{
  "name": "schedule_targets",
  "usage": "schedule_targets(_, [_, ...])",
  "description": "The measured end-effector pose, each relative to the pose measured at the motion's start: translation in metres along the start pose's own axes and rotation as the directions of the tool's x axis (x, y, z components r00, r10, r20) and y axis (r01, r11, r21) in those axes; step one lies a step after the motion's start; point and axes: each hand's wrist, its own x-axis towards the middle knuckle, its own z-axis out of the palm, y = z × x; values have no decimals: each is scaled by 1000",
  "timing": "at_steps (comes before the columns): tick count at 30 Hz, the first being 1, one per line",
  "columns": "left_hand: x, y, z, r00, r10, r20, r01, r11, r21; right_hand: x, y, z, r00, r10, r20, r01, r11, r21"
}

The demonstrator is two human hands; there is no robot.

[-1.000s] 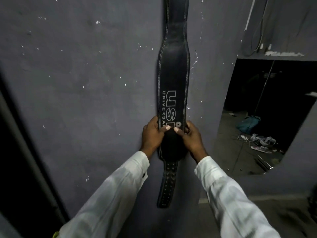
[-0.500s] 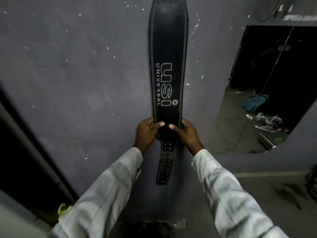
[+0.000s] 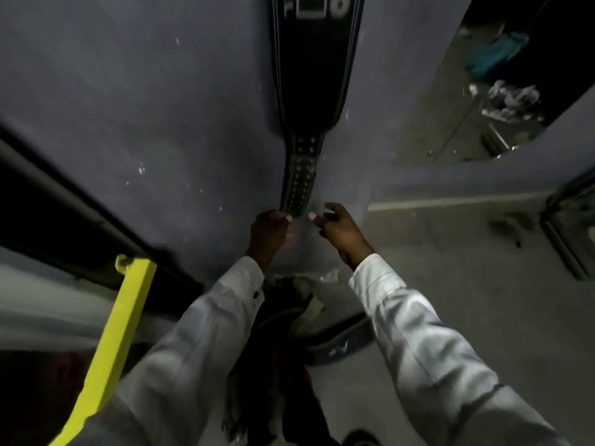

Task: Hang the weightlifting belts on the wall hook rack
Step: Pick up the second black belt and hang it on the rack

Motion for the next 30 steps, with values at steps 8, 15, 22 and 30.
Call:
schedule_targets(8, [-27,-225,-1,950,-281,136,290,956,-49,-60,217,40,950,311,-35,-311,950,4])
schedule_targets(15, [-7,-445,25,850,-515,109,504,856,112,-57,446,60,817,576,25,-575,818,-17])
schedule_targets(22, [89,-608,95,912,-373,168,178,733,657,-4,635,65,697,717,28,-711,685,159])
schedule_targets(30, [180,-679,161,890,-280,361,-139,586,799,30,726,59,657,754,24,-706,603,370])
